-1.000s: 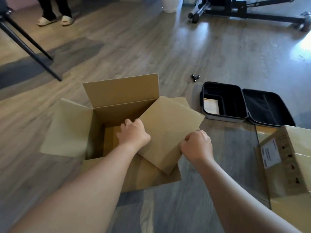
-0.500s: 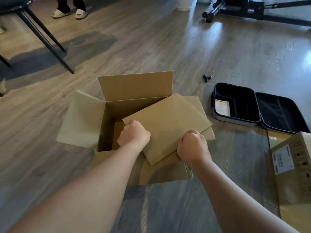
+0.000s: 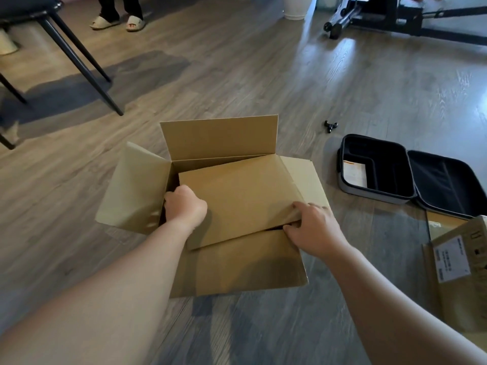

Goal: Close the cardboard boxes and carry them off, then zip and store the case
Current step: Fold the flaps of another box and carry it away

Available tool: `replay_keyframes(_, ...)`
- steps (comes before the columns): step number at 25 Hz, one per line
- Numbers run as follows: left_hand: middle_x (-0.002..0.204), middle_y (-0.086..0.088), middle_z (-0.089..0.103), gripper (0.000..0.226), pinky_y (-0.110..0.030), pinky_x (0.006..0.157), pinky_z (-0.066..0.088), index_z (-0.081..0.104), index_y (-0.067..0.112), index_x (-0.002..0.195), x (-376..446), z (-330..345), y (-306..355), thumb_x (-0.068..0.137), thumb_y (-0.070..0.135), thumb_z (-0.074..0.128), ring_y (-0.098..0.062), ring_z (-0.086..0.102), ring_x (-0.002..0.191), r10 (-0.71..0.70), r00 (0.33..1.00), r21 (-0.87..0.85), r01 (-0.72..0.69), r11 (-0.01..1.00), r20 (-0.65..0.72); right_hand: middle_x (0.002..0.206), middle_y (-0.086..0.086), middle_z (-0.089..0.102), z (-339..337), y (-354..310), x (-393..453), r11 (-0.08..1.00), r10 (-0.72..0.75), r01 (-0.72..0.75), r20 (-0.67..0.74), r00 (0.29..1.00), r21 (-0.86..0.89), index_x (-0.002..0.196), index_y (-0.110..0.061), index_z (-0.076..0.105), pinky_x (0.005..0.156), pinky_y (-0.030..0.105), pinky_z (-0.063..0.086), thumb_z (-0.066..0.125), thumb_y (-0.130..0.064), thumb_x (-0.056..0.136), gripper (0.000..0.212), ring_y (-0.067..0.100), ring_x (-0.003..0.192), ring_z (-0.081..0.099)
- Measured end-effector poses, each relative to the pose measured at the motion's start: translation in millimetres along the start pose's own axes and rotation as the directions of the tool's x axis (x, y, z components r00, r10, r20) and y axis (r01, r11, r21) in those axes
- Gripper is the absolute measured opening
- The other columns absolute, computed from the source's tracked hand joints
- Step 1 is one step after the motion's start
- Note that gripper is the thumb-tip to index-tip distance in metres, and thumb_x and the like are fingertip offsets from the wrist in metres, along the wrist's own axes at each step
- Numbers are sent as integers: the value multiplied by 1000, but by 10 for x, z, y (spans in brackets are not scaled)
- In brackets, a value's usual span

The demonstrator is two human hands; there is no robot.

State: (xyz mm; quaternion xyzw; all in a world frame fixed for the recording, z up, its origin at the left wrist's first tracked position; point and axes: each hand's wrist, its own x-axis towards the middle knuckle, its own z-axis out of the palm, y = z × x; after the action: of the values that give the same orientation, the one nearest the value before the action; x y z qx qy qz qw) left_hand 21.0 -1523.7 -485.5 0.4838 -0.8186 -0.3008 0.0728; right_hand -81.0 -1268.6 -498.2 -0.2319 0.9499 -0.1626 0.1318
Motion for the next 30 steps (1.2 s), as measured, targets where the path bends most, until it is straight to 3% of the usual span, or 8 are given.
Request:
replay_keyframes(4, 77, 7, 40, 33, -23, 55, 34, 37, 29, 72, 72, -143, -52, 82, 1, 53, -23, 44, 82, 22, 1000, -118, -20, 993, 13, 111, -2, 65, 180, -261, -68, 986, -137, 127, -94, 986, -106, 130, -28, 61, 91, 43, 46, 56, -43, 94, 40, 30, 108, 51)
replay_keyframes(8, 87, -12, 52, 10, -31, 54, 39, 46, 9, 73, 60, -214, -164, 74, 0, 50, -30, 52, 72, 55, 998, 11, -55, 998, 37, 108, -9, 66, 275, -278, -57, 970, -131, 109, -90, 987, -218, 101, -29, 73, 88, 42, 43, 45, -47, 96, 34, 25, 109, 44)
replay_keyframes(11, 113, -16, 53, 11, -44, 87, 49, 49, 10, 77, 45, -269, -268, 79, 4, 57, -37, 54, 97, 108, 992, 168, -116, 979, 59, 113, -14, 67, 267, -200, -40, 981, -34, 15, -95, 995, -194, 97, -28, 72, 90, 42, 40, 42, -51, 97, 38, 23, 116, 43)
replay_keyframes(13, 141, -17, 44, 16, -53, 116, 26, 57, 12, 98, 79, -262, -403, 83, 13, 59, -39, 39, 133, 119, 992, 309, -122, 943, 27, 121, -16, 67, 260, -125, -63, 985, 16, -36, -122, 992, -169, 102, -29, 73, 91, 42, 41, 42, -47, 97, 37, 22, 120, 44)
replay_keyframes(16, 161, -22, 16, 55, -63, 116, 4, 48, 13, 135, 79, -224, -598, 87, 36, 63, -38, 5, 151, -25, 995, 386, 60, 921, -95, 132, -20, 63, 196, 15, -106, 991, 31, -49, -142, 989, -124, 110, -30, 75, 93, 42, 42, 44, -41, 97, 35, 23, 121, 44)
replay_keyframes(20, 142, -30, 39, 52, -66, 106, 28, 53, 12, 118, 82, -257, -598, 81, 46, 64, -52, 34, 131, -310, 946, 204, 324, 924, -99, 117, -13, 71, 50, 145, -133, 994, 80, -91, -169, 982, -54, 116, -35, 73, 94, 42, 42, 48, -35, 95, 32, 24, 116, 46)
replay_keyframes(24, 133, -23, 39, 45, -58, 97, 31, 53, 10, 113, 41, -221, -302, 73, 28, 66, -46, 38, 119, -130, 975, 296, 180, 938, -179, 100, -5, 72, -7, 168, -162, 990, 124, -134, -193, 973, -40, 109, -30, 76, 85, 40, 48, 50, -31, 95, 29, 24, 105, 51)
replay_keyframes(30, 141, -21, 29, 51, -57, 105, 30, 51, 8, 114, -65, -147, 171, 69, 27, 66, -43, 29, 124, 138, 962, 438, -21, 899, -236, 134, -1, 63, -180, 429, -181, 968, 240, -213, -249, 938, 133, 128, -25, 69, 99, 49, 47, 59, -30, 94, 36, 32, 120, 53)
